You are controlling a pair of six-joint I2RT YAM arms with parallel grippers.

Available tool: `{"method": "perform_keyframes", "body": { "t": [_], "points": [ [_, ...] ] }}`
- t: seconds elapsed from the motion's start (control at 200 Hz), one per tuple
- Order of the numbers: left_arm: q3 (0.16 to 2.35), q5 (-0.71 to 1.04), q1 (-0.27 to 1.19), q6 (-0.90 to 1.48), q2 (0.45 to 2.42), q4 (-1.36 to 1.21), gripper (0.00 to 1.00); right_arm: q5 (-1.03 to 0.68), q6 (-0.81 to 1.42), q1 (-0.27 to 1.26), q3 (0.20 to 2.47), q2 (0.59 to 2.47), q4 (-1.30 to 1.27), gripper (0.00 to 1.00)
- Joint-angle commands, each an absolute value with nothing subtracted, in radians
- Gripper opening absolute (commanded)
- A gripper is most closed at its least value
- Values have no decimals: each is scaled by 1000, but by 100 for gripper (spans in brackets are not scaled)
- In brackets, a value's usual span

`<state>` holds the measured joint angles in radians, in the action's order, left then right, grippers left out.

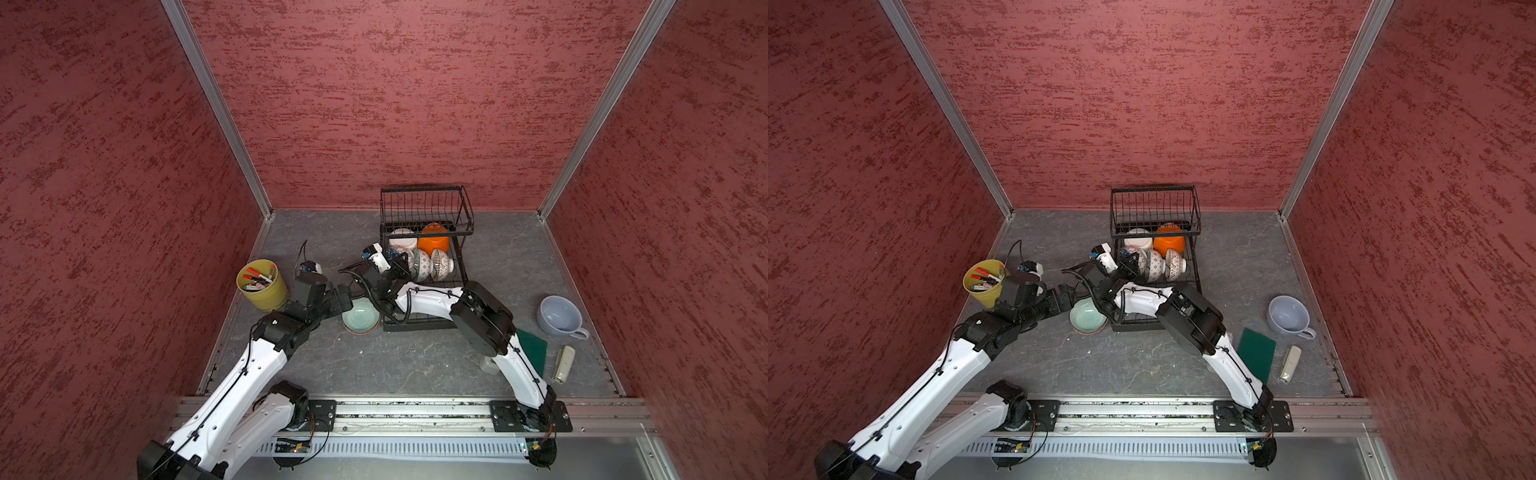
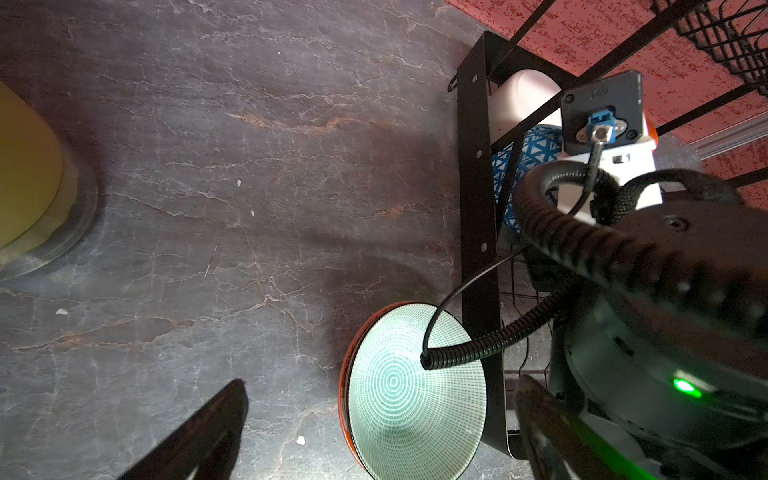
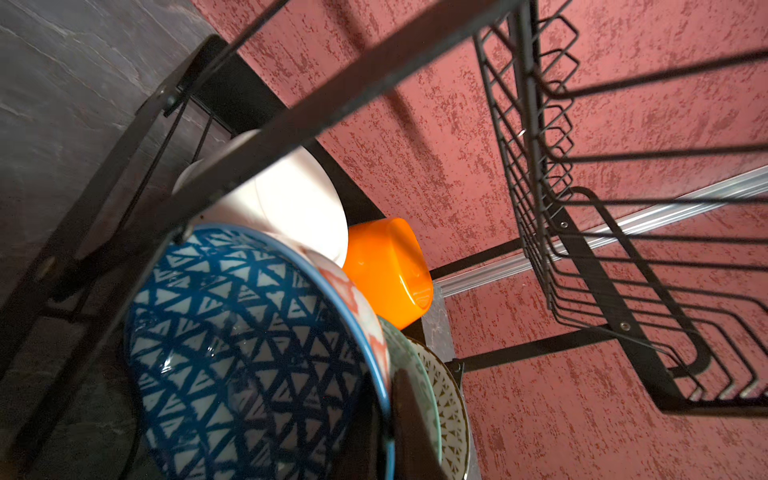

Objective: Load the bowls into the dish rack
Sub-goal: 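Lower the blue-patterned bowl upright against the green-patterned bowl with the right gripper, then open the right gripper and withdraw it from the rack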

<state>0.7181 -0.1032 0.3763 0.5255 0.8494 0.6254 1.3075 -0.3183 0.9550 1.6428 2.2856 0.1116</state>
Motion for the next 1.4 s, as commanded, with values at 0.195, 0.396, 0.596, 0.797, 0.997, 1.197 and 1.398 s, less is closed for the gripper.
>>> {"method": "perform_keyframes", "body": {
  "t": [0.195, 0.396, 0.596, 0.797, 0.997, 1.197, 1.398],
  "points": [
    [722, -92, 367, 515, 845, 632, 100, 1216, -270, 991, 1677, 2329, 204, 9],
    [722, -92, 368, 513, 848, 632, 100, 1221, -258, 992, 1690, 2328, 223, 13],
    [719, -94, 368, 513, 846, 637, 100, 1220, -258, 992, 1697, 2325, 227, 16],
    [718, -94, 367, 515, 844, 638, 100, 1211, -236, 992, 1702, 2314, 239, 17],
    [713, -95, 368, 515, 842, 640, 100, 1169, -151, 992, 1721, 2296, 306, 22],
    [710, -98, 368, 517, 835, 643, 100, 1158, -113, 992, 1722, 2284, 335, 26],
    [707, -97, 368, 520, 830, 641, 100, 1158, -97, 991, 1721, 2270, 348, 35]
  ]
}}
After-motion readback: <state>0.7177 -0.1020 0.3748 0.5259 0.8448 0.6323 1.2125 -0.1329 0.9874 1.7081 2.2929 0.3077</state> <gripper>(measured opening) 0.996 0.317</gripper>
